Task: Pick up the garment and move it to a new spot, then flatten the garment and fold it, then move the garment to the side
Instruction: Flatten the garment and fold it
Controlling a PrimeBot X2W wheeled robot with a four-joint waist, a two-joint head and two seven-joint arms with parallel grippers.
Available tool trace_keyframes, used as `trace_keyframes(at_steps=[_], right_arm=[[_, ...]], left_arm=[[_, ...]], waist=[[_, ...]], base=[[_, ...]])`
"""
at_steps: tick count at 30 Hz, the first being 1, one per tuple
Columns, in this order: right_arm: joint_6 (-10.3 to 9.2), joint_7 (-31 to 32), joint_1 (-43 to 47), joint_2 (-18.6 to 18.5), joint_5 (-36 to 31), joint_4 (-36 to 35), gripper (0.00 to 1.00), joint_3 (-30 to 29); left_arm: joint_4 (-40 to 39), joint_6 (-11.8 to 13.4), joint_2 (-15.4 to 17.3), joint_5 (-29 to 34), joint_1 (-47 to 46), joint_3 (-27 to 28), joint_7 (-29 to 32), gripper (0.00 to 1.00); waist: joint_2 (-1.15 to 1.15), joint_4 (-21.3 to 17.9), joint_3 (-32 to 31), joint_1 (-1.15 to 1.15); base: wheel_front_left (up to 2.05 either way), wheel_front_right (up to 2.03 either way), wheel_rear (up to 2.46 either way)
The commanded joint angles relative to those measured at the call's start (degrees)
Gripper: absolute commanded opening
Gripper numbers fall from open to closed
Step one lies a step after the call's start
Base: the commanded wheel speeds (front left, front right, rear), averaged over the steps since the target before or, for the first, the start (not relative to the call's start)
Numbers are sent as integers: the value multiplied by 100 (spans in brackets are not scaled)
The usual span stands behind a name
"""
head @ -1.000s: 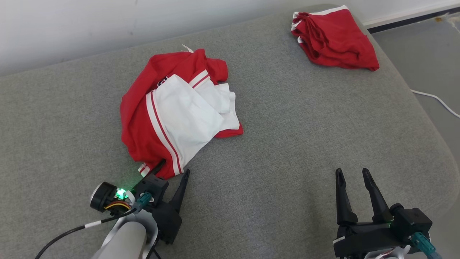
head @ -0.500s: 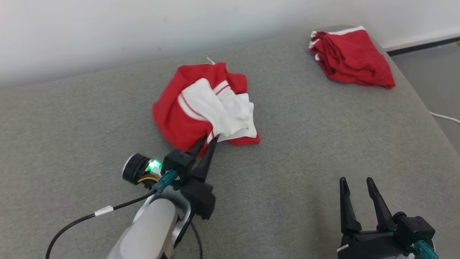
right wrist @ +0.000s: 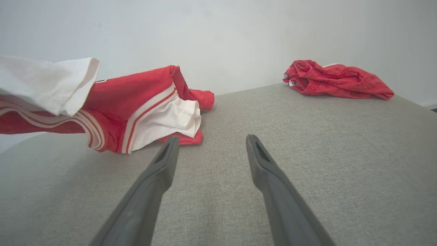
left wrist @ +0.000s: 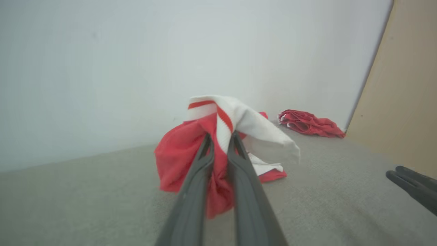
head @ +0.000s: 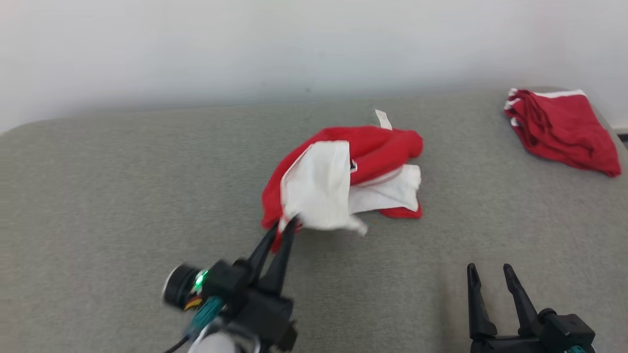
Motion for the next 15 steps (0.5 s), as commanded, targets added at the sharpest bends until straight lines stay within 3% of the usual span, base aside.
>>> trace_keyframes(at_steps=[1, 9, 15], right_arm=[[-15, 1, 59, 5, -21, -6, 100, 4], [-15, 1, 127, 6, -13, 9, 100, 28], [-15, 1, 163, -35, 4, 27, 100, 25]], left_arm=[[-90, 52, 77, -39, 218, 55, -18, 0], [-476, 417, 542, -376, 1591, 665, -18, 0], [-733, 523, 780, -435, 1944, 1046, -19, 0]], waist=[[0, 382, -265, 1], [0, 508, -348, 1], [0, 409, -363, 1]], base=[[0, 0, 0], [0, 0, 0], [0, 0, 0]])
